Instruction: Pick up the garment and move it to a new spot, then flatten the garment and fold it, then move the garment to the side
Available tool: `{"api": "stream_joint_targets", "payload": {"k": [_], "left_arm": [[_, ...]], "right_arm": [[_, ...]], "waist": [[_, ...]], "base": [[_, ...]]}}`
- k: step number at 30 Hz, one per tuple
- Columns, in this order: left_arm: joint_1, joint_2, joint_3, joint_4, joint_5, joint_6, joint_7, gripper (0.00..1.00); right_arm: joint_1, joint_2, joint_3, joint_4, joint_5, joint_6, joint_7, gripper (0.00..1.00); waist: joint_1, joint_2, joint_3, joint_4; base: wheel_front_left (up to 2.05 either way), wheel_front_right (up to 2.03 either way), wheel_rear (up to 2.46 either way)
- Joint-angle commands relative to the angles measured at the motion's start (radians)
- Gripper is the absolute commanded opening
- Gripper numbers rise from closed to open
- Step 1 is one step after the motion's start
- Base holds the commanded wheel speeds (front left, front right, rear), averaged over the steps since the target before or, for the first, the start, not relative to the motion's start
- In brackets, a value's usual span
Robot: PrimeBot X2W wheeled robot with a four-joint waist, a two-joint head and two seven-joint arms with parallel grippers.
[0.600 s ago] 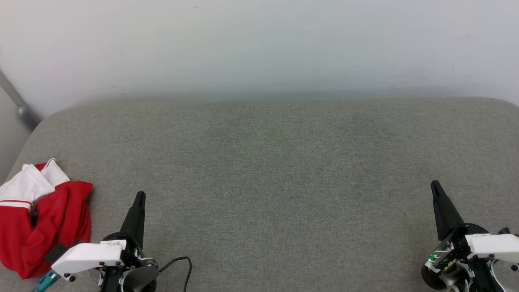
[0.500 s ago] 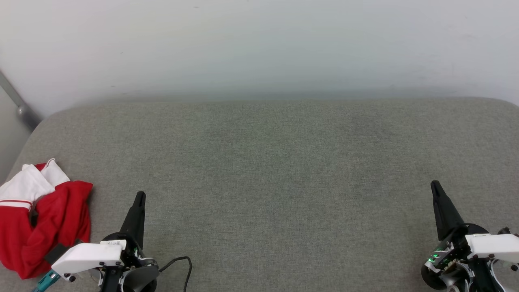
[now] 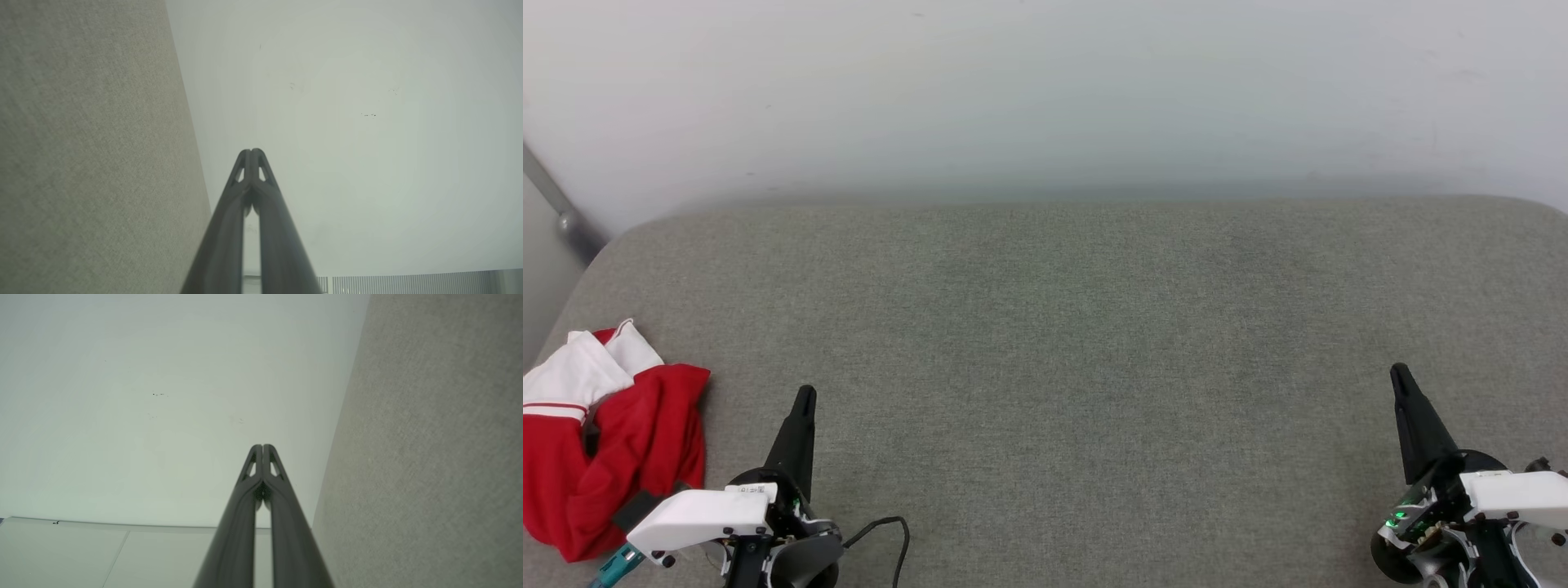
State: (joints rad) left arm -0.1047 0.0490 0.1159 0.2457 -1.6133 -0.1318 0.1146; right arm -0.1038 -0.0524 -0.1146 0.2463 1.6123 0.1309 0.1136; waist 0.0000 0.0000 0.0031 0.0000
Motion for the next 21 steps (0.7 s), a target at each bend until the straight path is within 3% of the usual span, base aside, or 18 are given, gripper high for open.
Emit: {"api": "stream_joint_targets", "payload": {"k": [1,12,13,21], "left_arm": [[-0.009,-0.002,0.001,0.001,0.001,-0.003,0.002,0.0],[-0.009,-0.002,0.001,0.001,0.001,-0.003,0.002,0.0],[-0.009,-0.002,0.001,0.001,0.001,-0.003,0.002,1.0],[0.001,0.0,-0.029,-0.011,0.002,0.0,-0.025,1.0]], "right_arm": [[-0.011,0.004,0.0,0.001,0.001,0.0,0.0,0.0],[-0.011,0.004,0.0,0.001,0.001,0.0,0.0,0.0],[-0.011,0.004,0.0,0.001,0.001,0.0,0.0,1.0],[0.009,0.0,0.022,-0.01,-0.014,0.0,-0.033,1.0]], "waist": [[0.0,0.0,0.0,0.0],[0.0,0.0,0.0,0.0],[0.0,0.0,0.0,0.0],[0.0,0.0,0.001,0.0]], "base": [[0.0,0.0,0.0],[0.0,0.0,0.0],[0.0,0.0,0.0],[0.0,0.0,0.0]]}}
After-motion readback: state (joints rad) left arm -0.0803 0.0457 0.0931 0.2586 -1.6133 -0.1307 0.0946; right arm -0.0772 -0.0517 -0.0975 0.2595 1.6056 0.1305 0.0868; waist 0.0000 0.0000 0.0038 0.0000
